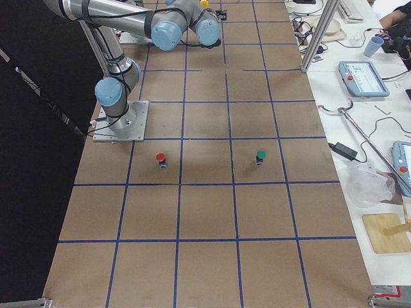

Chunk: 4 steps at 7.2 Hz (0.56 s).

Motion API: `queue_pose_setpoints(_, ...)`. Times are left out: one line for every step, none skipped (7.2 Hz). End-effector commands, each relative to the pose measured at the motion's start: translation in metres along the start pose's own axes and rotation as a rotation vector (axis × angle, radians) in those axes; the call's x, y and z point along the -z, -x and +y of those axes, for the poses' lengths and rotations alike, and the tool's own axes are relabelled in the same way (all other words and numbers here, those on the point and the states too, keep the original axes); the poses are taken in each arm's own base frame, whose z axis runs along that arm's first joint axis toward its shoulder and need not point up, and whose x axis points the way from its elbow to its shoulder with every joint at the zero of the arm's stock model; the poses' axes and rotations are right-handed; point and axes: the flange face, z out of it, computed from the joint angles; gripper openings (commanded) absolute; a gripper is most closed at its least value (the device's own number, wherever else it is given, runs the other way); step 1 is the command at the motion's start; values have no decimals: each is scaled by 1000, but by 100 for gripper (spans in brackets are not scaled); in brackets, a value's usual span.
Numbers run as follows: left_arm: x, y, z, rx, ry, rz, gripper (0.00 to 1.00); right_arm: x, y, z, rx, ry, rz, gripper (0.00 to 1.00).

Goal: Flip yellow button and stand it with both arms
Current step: 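Bring the right gripper to the yellow cap held by the left gripper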

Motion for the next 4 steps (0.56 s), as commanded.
queue_pose_setpoints(0, -5, 6, -56, 14, 32, 12, -8, -6, -2, -39, 37, -6, 100)
queue_pose_setpoints(0, -3, 6, -72, 14, 35, 12, -15, -6, 4, -63, 85, -32, 100)
queue_pose_setpoints(0, 3, 8, -121, 8, 37, 12, -22, -8, 6, -60, 87, -15, 100)
queue_pose_setpoints(-1, 6, 9, -146, 5, 39, 12, -22, -10, 9, -63, 86, -16, 100)
